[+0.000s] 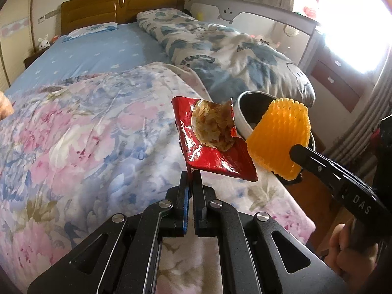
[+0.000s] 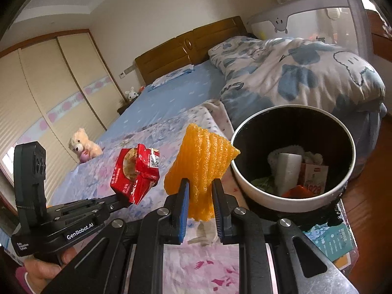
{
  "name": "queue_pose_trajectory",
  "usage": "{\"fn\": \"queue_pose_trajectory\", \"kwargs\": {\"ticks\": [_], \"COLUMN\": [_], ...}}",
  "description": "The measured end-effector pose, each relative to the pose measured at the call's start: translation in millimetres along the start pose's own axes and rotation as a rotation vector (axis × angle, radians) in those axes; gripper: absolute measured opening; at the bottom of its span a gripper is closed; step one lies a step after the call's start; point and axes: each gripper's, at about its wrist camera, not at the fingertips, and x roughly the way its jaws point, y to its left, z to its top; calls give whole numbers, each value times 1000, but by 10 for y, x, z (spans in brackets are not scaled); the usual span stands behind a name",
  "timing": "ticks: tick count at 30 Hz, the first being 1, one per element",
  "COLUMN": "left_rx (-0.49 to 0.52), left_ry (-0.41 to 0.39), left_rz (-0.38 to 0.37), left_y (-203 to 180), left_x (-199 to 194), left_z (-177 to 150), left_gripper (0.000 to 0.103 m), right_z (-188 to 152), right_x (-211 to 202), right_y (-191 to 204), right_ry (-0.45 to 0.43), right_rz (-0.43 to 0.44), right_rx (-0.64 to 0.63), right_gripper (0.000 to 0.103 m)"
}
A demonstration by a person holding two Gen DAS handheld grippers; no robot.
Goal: Collect trash
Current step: 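Carry the chip bag and orange net over the white bin with both grippers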
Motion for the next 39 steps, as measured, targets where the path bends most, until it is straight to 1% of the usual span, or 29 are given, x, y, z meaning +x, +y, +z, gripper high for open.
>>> {"fn": "queue_pose_trajectory", "kwargs": {"ticks": [17,39], "left_rx": [70,153], "left_ry": [4,19], "left_rz": [-36,-73], "left_y": [-383,-880], "left_x": [44,262], "left_z": [71,265], "left_gripper": [2,2], "right_z": [-7,137], "right_x": [-193,-360], "right_y": [-230,-742], "right_ry": [-24,-63], "right_rz": [-39,-119], "right_rx": [30,99], "right_gripper": [18,18]}}
